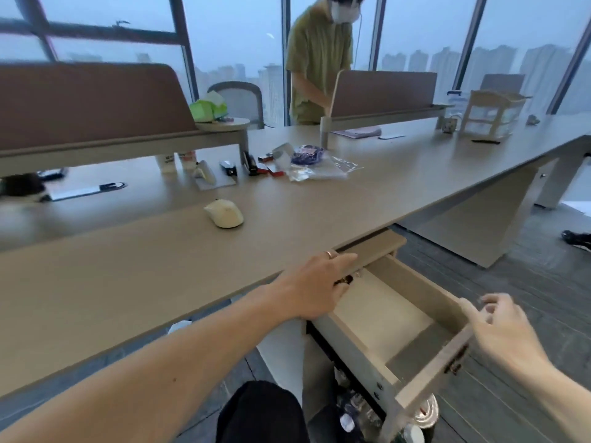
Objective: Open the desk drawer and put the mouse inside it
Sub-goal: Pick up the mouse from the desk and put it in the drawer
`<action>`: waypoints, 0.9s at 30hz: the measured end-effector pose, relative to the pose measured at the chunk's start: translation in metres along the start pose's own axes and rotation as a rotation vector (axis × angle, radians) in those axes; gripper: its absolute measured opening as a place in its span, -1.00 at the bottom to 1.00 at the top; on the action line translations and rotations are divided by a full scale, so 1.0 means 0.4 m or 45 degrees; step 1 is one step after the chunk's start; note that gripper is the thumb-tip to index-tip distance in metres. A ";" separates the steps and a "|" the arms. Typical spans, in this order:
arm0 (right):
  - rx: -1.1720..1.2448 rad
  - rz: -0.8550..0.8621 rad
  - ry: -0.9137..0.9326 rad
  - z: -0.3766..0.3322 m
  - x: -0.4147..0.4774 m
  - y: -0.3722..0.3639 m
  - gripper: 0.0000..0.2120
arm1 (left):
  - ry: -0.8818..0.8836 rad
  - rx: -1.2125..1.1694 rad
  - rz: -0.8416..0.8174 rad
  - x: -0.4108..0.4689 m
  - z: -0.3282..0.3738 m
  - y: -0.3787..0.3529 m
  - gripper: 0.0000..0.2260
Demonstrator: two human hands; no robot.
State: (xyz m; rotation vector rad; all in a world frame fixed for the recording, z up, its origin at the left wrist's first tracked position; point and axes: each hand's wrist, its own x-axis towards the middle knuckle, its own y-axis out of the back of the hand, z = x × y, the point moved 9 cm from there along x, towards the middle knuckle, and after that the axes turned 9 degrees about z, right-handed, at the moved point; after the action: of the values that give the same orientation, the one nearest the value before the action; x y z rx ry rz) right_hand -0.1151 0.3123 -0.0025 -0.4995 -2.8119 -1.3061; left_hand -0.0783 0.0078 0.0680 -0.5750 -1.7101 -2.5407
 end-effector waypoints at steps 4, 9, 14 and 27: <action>-0.027 -0.058 0.547 -0.364 -0.002 -0.041 -0.46 | 0.059 -0.006 0.315 -0.027 -0.100 0.243 -0.55; -0.027 -0.339 0.923 -0.730 -0.104 -0.228 -0.48 | 0.382 0.109 0.381 -0.117 -0.353 0.406 -0.58; -0.011 -0.439 1.096 -0.943 -0.190 -0.389 -0.48 | 0.679 0.359 0.221 -0.241 -0.586 0.456 -0.44; 0.031 -0.455 1.163 -1.159 -0.201 -0.653 -0.33 | 0.854 0.555 0.329 -0.313 -0.759 0.401 -0.36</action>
State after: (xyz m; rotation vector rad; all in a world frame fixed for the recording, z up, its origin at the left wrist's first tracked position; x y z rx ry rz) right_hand -0.1740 -0.2136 0.0957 0.5141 -2.1557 -1.1186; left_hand -0.0129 -0.3518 0.0713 0.0810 -1.6889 -1.7948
